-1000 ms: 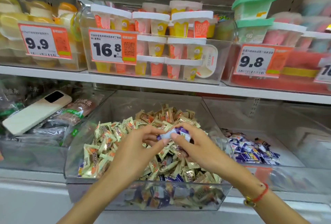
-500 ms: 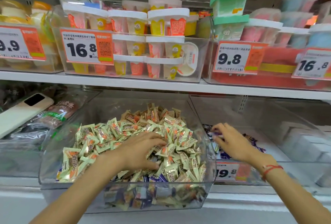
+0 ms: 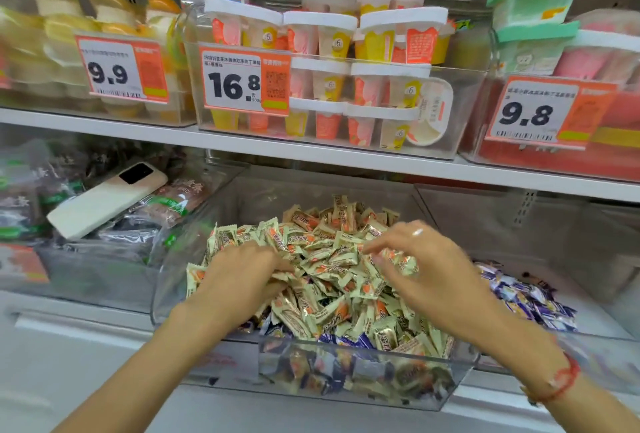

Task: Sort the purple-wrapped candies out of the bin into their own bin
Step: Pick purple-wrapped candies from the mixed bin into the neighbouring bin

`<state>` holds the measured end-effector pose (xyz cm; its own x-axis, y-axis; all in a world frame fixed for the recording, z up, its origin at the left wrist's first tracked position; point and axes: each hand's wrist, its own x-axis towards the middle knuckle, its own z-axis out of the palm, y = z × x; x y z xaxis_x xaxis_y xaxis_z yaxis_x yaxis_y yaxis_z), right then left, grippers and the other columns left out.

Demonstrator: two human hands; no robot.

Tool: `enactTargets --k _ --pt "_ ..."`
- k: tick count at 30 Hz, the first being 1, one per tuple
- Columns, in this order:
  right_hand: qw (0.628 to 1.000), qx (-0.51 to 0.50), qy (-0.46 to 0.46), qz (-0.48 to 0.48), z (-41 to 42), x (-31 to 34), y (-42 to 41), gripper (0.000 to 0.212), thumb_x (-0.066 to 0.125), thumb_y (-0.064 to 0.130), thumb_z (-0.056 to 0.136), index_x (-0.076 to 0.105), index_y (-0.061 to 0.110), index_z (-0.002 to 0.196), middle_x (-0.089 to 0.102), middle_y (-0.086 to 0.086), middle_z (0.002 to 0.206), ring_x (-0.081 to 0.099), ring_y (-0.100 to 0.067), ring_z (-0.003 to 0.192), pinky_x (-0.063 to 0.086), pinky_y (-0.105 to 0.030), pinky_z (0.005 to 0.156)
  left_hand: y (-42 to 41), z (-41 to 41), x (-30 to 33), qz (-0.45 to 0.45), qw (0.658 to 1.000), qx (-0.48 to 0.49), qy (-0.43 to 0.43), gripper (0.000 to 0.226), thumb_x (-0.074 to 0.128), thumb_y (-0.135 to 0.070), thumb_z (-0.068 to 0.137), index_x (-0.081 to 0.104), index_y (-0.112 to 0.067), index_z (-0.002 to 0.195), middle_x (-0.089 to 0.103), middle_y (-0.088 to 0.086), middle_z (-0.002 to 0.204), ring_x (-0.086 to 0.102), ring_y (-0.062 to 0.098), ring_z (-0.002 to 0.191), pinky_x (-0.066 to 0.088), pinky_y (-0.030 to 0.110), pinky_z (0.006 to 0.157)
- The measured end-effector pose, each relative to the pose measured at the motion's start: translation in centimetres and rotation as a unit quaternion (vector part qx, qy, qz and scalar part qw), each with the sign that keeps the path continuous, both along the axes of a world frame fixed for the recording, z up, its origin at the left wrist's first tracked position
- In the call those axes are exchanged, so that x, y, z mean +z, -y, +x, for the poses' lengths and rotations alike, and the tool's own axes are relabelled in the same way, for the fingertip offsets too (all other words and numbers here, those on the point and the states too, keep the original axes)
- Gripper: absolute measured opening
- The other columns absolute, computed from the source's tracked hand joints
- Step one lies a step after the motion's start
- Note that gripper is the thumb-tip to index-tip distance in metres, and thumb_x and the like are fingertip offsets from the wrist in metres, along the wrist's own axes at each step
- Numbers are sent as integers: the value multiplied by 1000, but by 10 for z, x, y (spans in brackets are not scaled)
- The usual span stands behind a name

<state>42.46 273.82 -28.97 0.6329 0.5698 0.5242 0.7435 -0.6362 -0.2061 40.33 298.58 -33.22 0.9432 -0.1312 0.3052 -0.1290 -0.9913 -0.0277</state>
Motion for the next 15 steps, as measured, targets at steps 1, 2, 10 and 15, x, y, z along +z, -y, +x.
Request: enactTargets --k 1,2,10,15 --pt "998 21 -20 -50 -1 0 -16 23 56 33 94 64 36 115 60 22 111 47 4 110 40 -21 95 -4 -2 1 5 1000 15 24 33 61 -40 89 59 -42 122 63 -15 114 56 12 108 46 30 87" --pt "994 42 -29 -97 0 -1 -31 26 55 34 94 62 35 120 60 20 118 47 2 114 36 -20 98 -8 -4 4 13 998 29 49 31 64 -34 88 63 -42 118 66 -13 109 58 14 104 48 32 86" --pt "948 39 -138 -286 62 -51 -91 32 42 30 100 66 9 101 55 0 115 40 -20 121 39 -26 89 -22 -6 -4 26 998 39 42 50 53 -7 93 55 -40 129 58 -11 121 45 15 114 43 27 87" --pt "950 -10 -112 -292 71 -57 -106 39 54 46 93 61 10 79 53 0 102 51 -19 94 38 -25 67 -23 -17 7 -14 999 23 -36 42 30 -22 99 52 -33 133 48 -12 137 36 12 122 31 30 102"
